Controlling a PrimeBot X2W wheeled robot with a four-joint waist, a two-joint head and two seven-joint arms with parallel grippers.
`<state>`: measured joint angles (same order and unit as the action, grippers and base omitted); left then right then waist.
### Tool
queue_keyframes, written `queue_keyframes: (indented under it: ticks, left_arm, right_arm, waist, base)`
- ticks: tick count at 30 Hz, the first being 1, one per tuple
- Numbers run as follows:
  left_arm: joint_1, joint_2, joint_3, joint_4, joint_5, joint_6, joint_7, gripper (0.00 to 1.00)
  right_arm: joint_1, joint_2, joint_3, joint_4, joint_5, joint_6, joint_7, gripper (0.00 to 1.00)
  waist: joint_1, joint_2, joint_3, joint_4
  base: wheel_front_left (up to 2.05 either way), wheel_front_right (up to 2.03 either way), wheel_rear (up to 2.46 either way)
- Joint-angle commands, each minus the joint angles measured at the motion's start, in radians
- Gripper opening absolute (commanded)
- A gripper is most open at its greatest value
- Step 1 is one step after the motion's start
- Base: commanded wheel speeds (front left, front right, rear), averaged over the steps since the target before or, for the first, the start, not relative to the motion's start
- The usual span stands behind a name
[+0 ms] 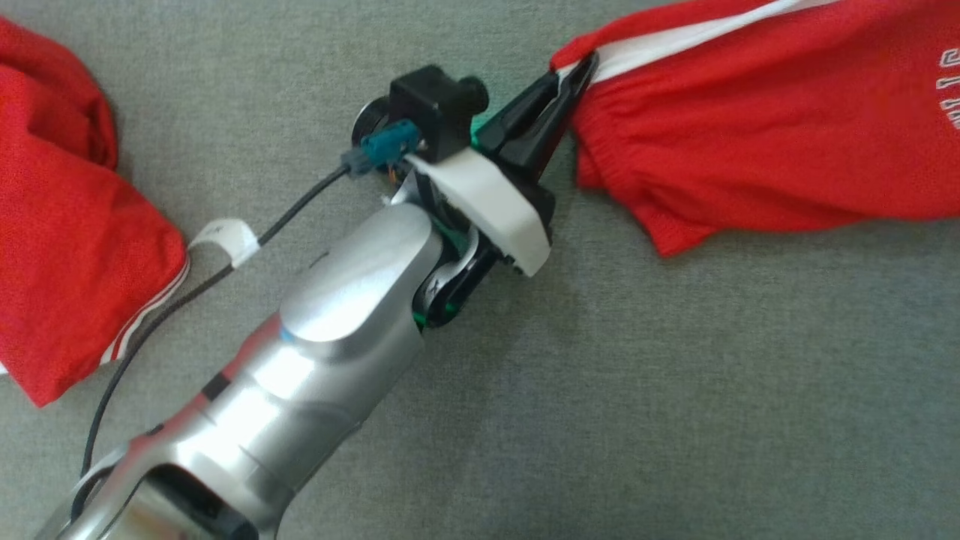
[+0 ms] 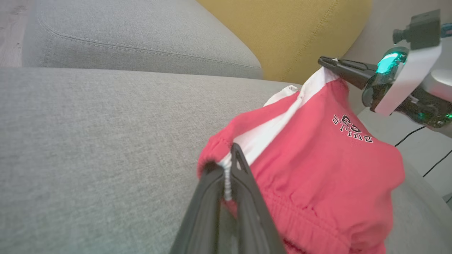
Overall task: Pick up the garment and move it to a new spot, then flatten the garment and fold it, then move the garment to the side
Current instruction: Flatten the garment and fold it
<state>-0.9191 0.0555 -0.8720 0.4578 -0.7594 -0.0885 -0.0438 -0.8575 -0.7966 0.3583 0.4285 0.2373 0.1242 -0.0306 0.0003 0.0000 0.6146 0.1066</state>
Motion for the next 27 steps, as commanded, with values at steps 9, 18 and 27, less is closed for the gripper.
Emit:
queue_keyframes:
  ticks: [9,18,27]
  left_arm:
    - [-0.027,-0.002,0.007,0.050,-0.044,-0.008,-0.055,0.93]
    - [0.079,0.042,-0.039,0.047,0.059,0.110,-0.179,1.00]
    - [0.333,0.103,0.106,-0.235,0.262,0.349,-0.217,1.00]
  right_arm:
    - [-0.131,0.068,0.126,0.210,0.171,0.007,-0.130,1.00]
    - [-0.015,0.059,0.189,0.220,0.436,0.007,-0.126,1.00]
    - [0.106,0.041,0.179,0.313,0.563,0.007,0.027,1.00]
  waist:
    - [-0.0003,0.0000,-0.007,0.022]
    - [-0.0003,0.0000,-0.099,0.012]
    - [-0.0003,0.0000,-0.146,0.050]
  base:
    - [0.00,0.00,0.00]
    - [0.00,0.00,0.00]
    - [0.00,0.00,0.00]
